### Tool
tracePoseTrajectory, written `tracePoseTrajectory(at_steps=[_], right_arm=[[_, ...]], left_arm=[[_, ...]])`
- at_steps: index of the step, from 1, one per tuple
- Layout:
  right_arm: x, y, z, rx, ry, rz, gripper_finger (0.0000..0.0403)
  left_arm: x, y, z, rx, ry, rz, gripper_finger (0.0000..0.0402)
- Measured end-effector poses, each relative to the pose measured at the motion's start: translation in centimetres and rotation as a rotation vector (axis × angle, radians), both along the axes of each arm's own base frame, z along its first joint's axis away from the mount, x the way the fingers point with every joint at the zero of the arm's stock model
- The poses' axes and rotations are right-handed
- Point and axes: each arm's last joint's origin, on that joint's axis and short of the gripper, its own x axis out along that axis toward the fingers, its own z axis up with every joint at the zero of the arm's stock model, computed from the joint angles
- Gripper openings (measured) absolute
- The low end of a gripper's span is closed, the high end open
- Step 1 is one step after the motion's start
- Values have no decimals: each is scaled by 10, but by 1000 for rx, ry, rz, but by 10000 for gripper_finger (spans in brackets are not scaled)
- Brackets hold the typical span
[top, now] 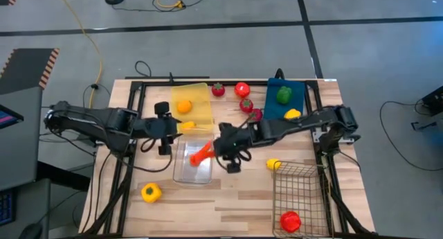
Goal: Sort produce into baskets
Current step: Put the carrot into the transparent bin, then put the middle red tomato into the wire basket
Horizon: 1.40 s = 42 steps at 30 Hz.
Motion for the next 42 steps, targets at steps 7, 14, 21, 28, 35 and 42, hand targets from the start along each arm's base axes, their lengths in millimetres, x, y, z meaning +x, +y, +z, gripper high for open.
tracePoseTrajectory(at_steps=[7,14,21,28,35,42], right_arm=[[25,-23,-20,-1,-50,-54,102],[36,-36,-38,-3,-27,-86,102],[45,-38,-55,-3,-4,-88,106],[44,-40,-55,-3,-2,-93,150],[45,-41,-53,35,0,-129,235],[45,-50,-53,84,5,-197,270]], left_arm=[[-26,5,21,-3,-117,25,194],[-52,10,30,-49,-214,52,194],[-67,13,15,-55,-268,82,194],[-71,14,0,-77,-261,105,194],[-68,13,-11,-83,-230,109,194],[-68,13,-14,-102,-231,126,194]])
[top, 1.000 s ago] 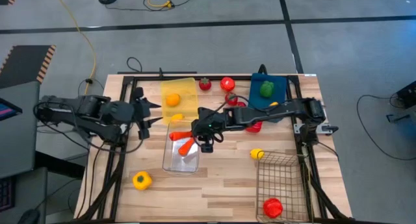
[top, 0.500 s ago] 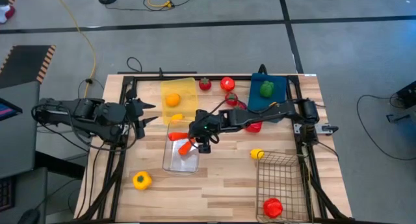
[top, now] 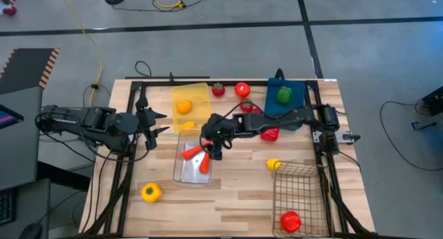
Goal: Sort produce into baskets
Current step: Put the middle red tomato into the wire basket
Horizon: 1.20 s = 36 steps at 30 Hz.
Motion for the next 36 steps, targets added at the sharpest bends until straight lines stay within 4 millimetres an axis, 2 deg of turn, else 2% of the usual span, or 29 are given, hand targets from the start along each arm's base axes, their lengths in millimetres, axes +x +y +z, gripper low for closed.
tracePoseTrajectory(at_steps=[7,17,20,25,31,36], right_arm=[[-10,-12,9,-7,38,-17,271],[-52,-53,45,-70,146,-50,271],[-64,-63,50,-79,196,-61,271],[-82,-77,51,-93,312,-120,271],[-101,-93,44,-132,500,-202,271],[-106,-105,43,-68,511,-329,271]], left_arm=[[0,1,0,12,-5,19,194],[1,2,3,44,-36,68,194],[1,2,3,44,-36,69,194],[1,2,3,45,-36,69,194],[1,2,3,45,-35,69,194],[1,2,3,45,-35,69,194]])
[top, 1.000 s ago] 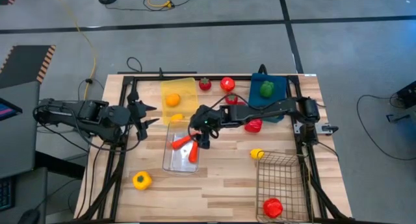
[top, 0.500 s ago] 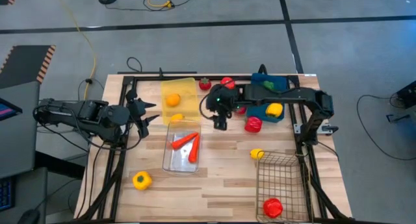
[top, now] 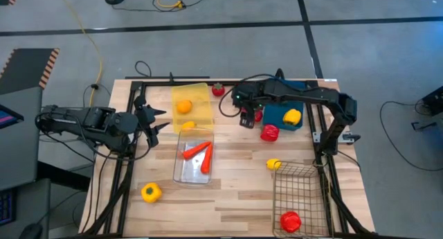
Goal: Sort produce into baskets
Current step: Put the middle red tomato into the wire basket
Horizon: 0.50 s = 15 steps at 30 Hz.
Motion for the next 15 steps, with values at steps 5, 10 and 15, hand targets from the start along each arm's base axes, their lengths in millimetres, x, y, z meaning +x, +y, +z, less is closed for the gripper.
tracePoseTrajectory(at_steps=[5,10,15], right_arm=[[-2,-15,-4,38,-17,-159,271],[-4,-26,-25,74,117,-201,271],[3,-29,-49,83,245,-100,271]], left_arm=[[0,0,0,0,0,0,194],[0,0,0,0,0,1,194],[0,0,0,1,0,0,194]])
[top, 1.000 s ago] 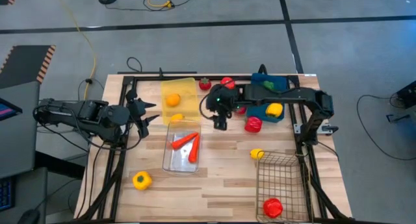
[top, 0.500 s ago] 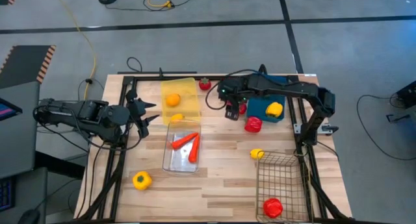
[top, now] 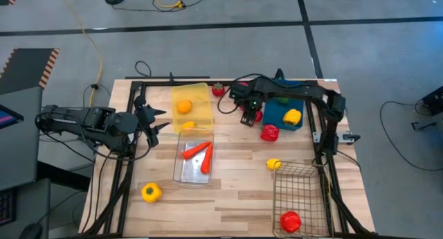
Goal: Sort produce into baskets
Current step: Put the middle red tomato into the wire basket
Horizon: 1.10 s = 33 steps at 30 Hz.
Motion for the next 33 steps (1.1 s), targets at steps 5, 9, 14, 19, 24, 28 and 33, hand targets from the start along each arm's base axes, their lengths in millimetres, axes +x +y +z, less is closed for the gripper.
tracePoseTrajectory(at_steps=[5,9,14,19,24,28,33], right_arm=[[6,-1,-16,16,66,119,271],[8,-2,-29,46,146,216,271],[8,-3,-36,39,194,233,271],[6,-4,-37,21,227,233,271],[8,-5,-46,36,258,233,271],[10,-6,-51,34,261,238,271],[11,-10,-55,31,260,228,271]], left_arm=[[0,0,0,5,-1,7,194],[0,1,0,10,-2,15,194],[0,1,0,11,-3,15,194],[0,0,0,11,-2,15,194],[0,1,0,11,-2,15,194],[0,0,0,11,-2,15,194],[0,0,0,10,-3,15,194]])
